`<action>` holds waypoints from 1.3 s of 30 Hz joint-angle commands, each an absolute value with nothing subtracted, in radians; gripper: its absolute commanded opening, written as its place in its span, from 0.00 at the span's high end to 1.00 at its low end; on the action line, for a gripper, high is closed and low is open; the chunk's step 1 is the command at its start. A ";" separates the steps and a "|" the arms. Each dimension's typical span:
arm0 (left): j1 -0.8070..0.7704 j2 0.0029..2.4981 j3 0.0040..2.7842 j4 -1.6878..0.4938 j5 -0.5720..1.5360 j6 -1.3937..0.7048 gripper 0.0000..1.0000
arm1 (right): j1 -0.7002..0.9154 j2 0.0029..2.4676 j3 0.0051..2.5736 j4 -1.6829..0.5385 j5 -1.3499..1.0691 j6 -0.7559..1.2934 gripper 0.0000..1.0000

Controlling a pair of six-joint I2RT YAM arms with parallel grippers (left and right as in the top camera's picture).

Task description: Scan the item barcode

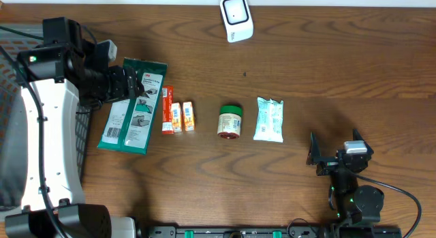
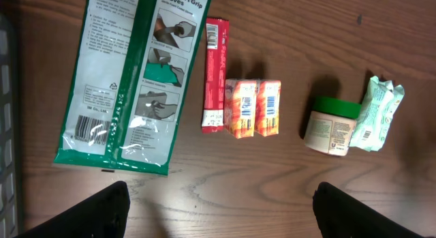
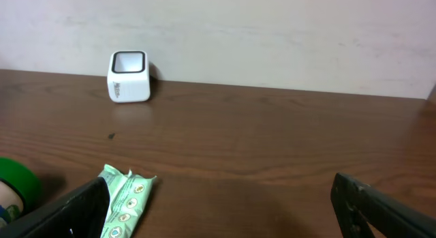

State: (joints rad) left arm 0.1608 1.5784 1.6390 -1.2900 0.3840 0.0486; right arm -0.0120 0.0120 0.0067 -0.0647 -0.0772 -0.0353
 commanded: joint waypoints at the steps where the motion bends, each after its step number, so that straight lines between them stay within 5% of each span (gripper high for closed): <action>1: 0.161 1.562 1.631 -1.294 0.393 0.043 0.13 | -0.010 0.007 0.006 -0.068 -0.076 -0.023 0.01; 20: 0.161 1.562 1.631 -1.294 0.393 0.043 0.13 | -0.010 0.007 0.006 -0.067 -0.091 -0.018 0.01; 27: 0.161 1.562 1.631 -1.294 0.393 0.043 0.13 | -0.011 0.007 0.046 -0.084 -0.096 0.153 0.01; 39: 0.161 1.562 1.631 -1.294 0.393 0.043 0.13 | -0.014 0.234 0.572 -0.315 -0.095 0.152 0.01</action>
State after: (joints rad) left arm 0.1608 1.5784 1.6375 -1.2900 0.3870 0.0483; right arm -0.0120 0.1535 0.4423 -0.2726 -0.0898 0.1314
